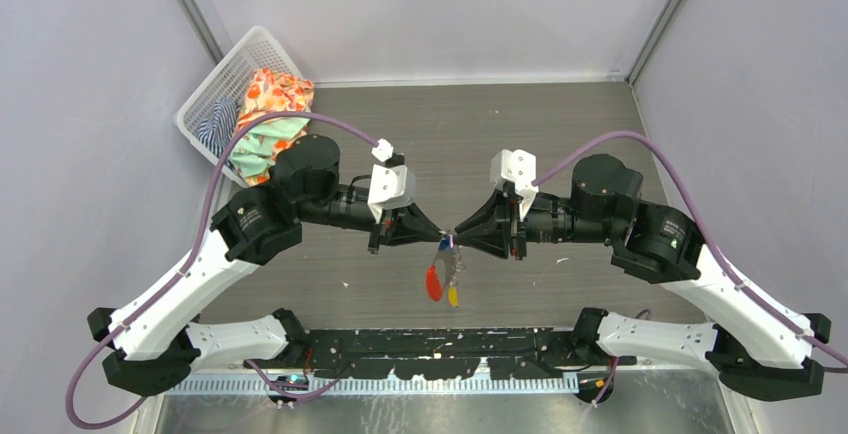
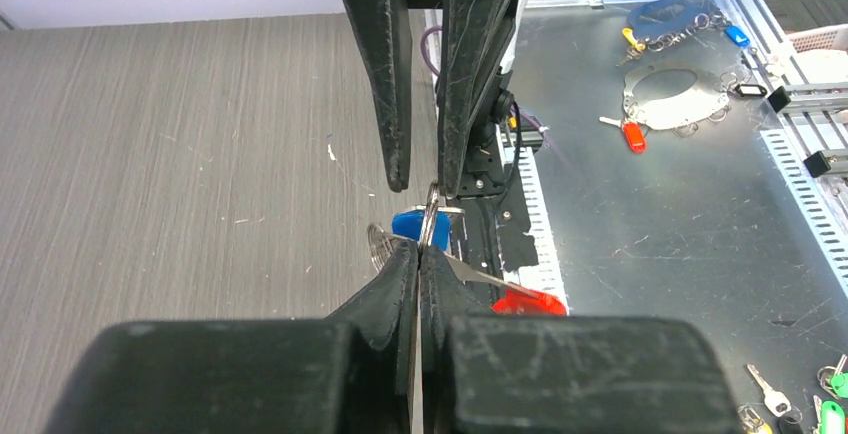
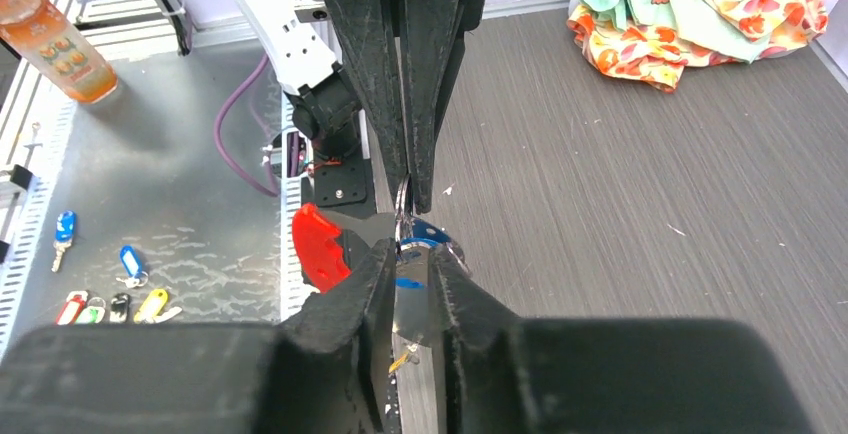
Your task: Put the keys on the keyring
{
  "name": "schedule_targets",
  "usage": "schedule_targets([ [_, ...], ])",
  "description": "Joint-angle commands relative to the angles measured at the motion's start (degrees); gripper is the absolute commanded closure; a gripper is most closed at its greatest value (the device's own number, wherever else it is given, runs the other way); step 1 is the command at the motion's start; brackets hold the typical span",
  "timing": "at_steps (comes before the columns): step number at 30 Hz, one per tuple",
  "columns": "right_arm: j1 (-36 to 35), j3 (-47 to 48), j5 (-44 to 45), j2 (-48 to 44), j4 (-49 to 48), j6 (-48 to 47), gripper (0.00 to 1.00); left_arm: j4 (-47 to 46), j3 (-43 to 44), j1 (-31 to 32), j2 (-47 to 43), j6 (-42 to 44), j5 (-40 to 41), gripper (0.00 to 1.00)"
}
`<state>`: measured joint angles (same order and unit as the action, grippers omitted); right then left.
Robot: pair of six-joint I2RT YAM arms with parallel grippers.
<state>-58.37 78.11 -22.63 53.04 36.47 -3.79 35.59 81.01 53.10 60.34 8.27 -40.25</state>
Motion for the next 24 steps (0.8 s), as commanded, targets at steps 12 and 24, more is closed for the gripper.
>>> schedule_targets([
  [12,-0.03,1.56,-2.68,-0.02,-0.35,-3.01,0.99,-7.93,0.30,-1.18,-1.89,-5.06,-0.02,1.00],
  [24,-0.06,3.57,2.15,0.16,3.32,-3.94,0.68,-9.47,0.14,-2.03,-1.60,-7.53,-1.41,1.00],
])
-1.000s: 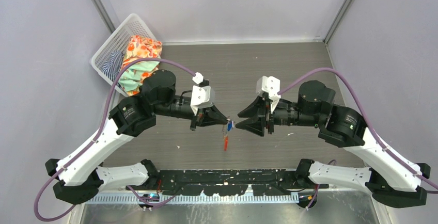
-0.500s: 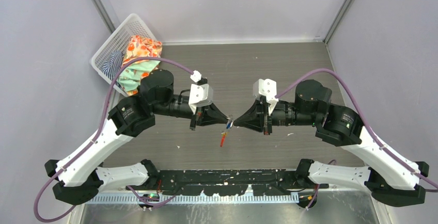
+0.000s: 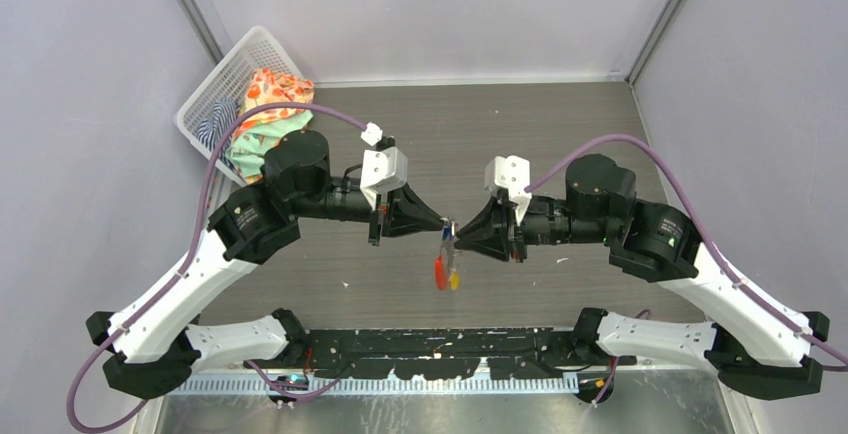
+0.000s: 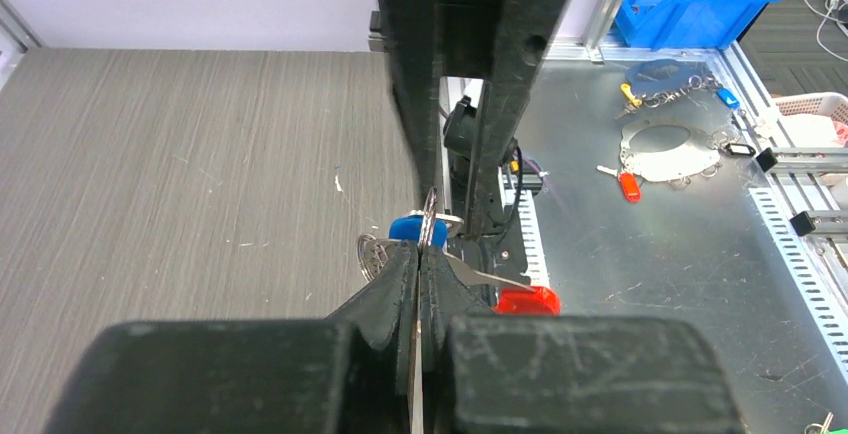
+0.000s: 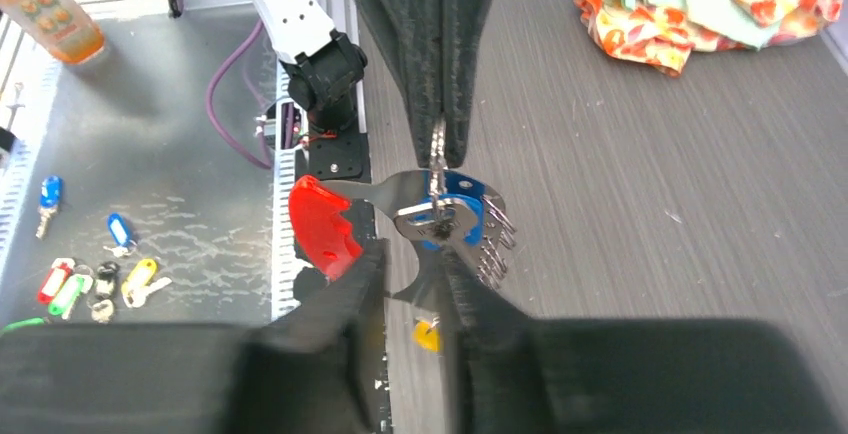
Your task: Put the keys on the keyring
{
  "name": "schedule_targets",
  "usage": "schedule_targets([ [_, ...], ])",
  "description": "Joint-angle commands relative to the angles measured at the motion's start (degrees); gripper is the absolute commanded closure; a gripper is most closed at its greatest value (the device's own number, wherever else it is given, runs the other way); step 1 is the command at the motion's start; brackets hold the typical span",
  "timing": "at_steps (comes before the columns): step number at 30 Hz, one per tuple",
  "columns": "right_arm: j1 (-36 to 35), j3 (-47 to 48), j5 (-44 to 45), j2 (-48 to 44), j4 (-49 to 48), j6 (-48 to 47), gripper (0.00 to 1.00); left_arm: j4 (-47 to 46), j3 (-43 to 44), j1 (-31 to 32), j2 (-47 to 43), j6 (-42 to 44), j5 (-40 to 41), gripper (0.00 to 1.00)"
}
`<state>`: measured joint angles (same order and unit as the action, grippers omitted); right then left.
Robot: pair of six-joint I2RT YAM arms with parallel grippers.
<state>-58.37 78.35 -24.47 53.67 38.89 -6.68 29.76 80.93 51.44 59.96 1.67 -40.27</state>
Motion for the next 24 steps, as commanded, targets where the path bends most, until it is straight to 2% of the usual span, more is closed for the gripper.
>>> schedule_targets([
  [1,-0.01,3.38,5.43,-1.22,0.58,-0.72,0.56,-3.62,0.22,-0.38,-1.29,-0.89,-1.38,1.00],
  [3,-0.04,1.90,7.54,-3.34,-2.75,1.03,0.35,-4.06,0.11,-0.38,-1.30,-0.94,-1.54,1.00],
  [4,-0.03,0.58,7.78,-4.29,-5.65,2.04,0.30,-4.40,0.19,-0.45,-1.27,-1.02,-1.45,1.00],
  [8,-0.08,-5.79,6.63,-6.83,-14.21,6.51,0.26,-4.65,0.37,-0.68,-1.17,-1.32,-1.44,1.00],
  [17,-0.01,-12.13,8.59,-7.78,-23.18,11.70,0.28,-5.39,-0.42,-0.81,-1.84,-1.31,0.23,1.00],
  [21,-0.07,-12.77,9.84,-7.00,-25.04,11.71,0.35,-5.71,-0.76,-0.82,-1.96,-1.32,1.18,1.00],
  [24,-0.01,-13.02,10.71,-6.61,-25.78,11.43,0.48,-5.74,-0.76,-0.82,-2.03,-1.32,1.22,1.00],
])
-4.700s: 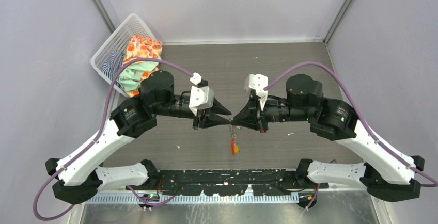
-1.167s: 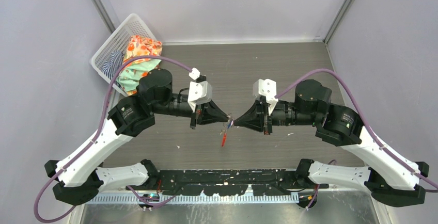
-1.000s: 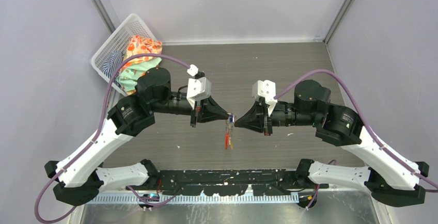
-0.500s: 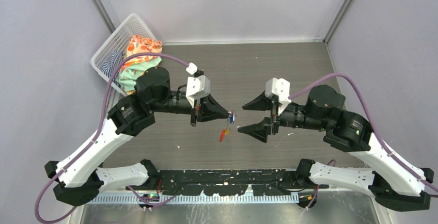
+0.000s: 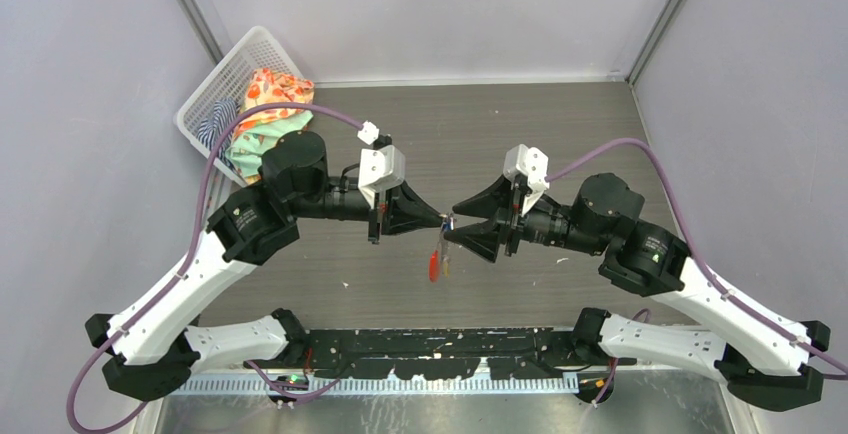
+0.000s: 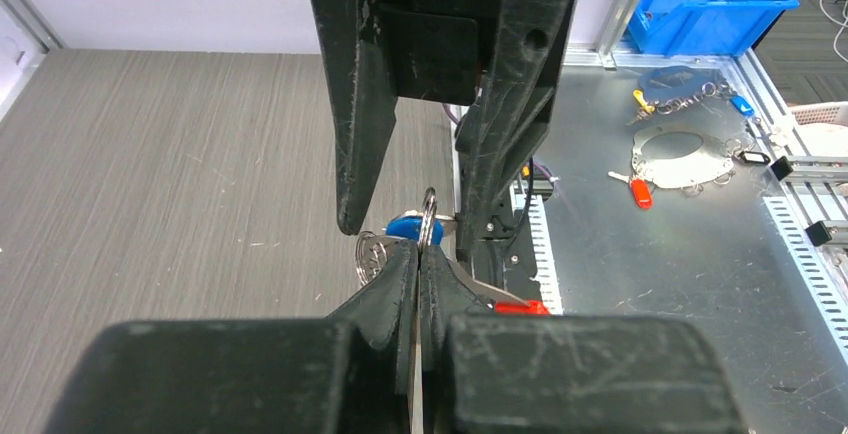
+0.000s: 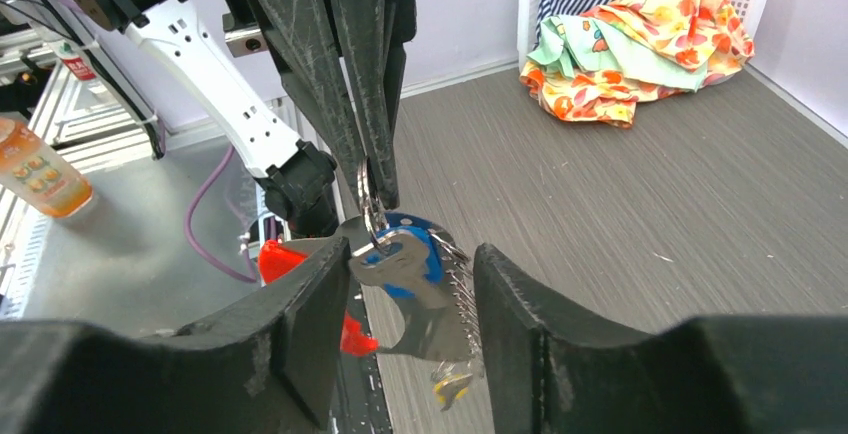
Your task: Put the keys on the keyring
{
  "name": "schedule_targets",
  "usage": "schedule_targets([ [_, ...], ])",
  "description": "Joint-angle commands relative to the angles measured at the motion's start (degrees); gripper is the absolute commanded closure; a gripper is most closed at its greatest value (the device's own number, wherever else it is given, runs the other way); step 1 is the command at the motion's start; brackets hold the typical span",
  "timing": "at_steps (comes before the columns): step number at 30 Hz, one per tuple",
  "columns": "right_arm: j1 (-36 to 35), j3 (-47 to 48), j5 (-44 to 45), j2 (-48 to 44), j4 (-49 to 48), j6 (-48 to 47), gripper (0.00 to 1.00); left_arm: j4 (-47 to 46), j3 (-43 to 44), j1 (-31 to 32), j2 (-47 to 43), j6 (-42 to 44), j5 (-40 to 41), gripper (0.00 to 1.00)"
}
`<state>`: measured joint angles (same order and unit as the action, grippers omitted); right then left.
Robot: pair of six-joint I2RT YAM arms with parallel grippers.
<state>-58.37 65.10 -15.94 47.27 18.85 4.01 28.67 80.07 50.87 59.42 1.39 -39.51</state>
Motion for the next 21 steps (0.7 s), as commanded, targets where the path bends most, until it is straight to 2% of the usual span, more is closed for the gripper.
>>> schedule_targets([
  [1,-0.04,0.21,2.27,-0.21,-5.84,0.43,0.54,-4.55,0.03,-0.32,-1.50,-1.04,0.45,1.00],
  [4,-0.02,0.29,3.12,-0.52,-5.19,0.06,0.74,-4.49,-0.09,-0.41,-1.70,-1.04,0.40,1.00],
  [10,0.01,1.38,2.78,-0.87,-1.26,-0.96,0.91,-5.29,-0.51,-0.59,-1.76,-2.78,0.36,1.00],
  [21,-0.07,4.43,0.42,0.28,7.62,-3.23,0.93,-6.74,-0.20,-1.11,-1.51,-4.65,0.75,1.00],
])
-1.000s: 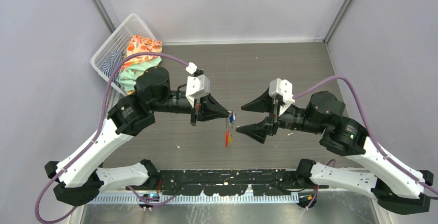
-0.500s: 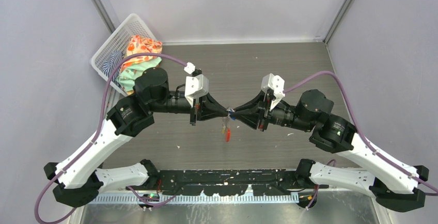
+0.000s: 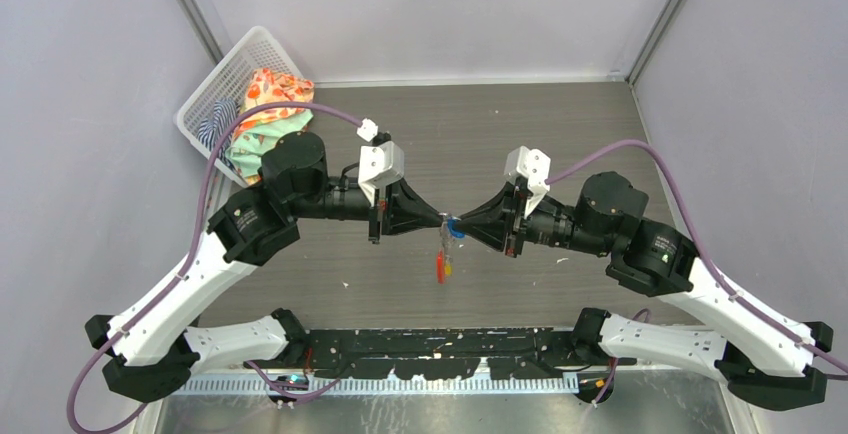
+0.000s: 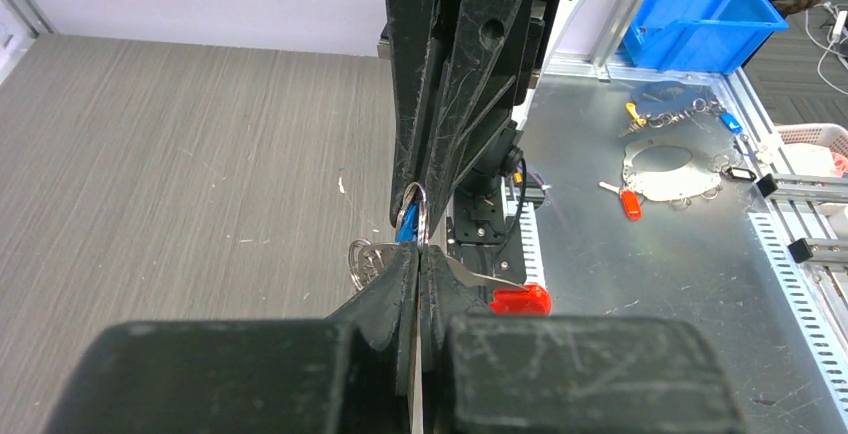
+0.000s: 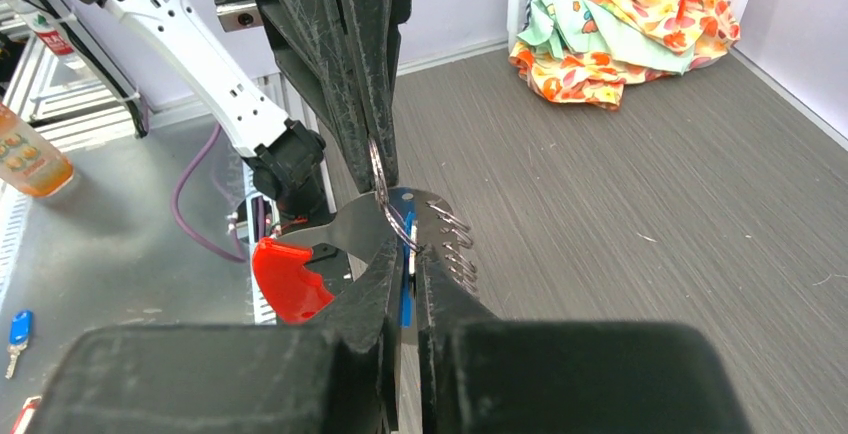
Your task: Put the keys on the keyring
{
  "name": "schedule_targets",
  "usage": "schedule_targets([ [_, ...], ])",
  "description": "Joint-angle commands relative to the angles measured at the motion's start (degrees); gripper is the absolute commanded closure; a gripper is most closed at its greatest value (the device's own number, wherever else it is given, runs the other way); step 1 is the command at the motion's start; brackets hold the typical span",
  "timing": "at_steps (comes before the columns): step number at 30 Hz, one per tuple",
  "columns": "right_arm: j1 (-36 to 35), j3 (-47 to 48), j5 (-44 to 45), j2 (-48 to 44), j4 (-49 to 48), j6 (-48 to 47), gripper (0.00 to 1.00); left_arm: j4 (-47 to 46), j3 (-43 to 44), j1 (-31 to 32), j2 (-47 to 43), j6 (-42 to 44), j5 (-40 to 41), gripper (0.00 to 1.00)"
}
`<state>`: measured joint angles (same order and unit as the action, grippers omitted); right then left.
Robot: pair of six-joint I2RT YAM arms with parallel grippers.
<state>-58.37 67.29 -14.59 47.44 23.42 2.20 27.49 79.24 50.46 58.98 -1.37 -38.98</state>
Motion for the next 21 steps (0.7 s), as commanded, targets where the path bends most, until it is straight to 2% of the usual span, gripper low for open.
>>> schedule_targets([
  [1,-0.03,2.19,-1.15,0.30,3.30,-1.41,0.93,-5.58,0.63,-0.71,-1.06,-2.08,0.23,1.00],
  [3,0.01,1.94,-1.67,0.58,3.66,-1.57,0.92,-5.61,0.78,-0.79,-0.91,-2.21,0.17,1.00],
  [6,-0.05,2.23,-2.80,1.24,5.17,-1.86,0.81,-5.99,0.87,-0.84,-0.80,-2.54,0.17,1.00],
  [8,0.00,3.37,-2.98,1.62,6.48,-2.89,0.69,-6.19,0.94,-0.89,-0.80,-2.75,0.12,1.00],
  [12,-0.06,6.59,-2.12,1.75,7.98,-5.03,0.50,-6.03,0.65,-0.97,-0.93,-2.72,0.00,1.00],
  [17,0.01,11.82,-0.81,1.93,8.90,-8.07,0.43,-5.57,0.65,-1.06,-0.97,-2.59,-0.39,1.00],
  [21,0.00,12.64,-0.48,2.32,6.38,-9.35,0.42,-5.79,0.30,-1.14,-1.15,-2.74,-1.10,1.00],
])
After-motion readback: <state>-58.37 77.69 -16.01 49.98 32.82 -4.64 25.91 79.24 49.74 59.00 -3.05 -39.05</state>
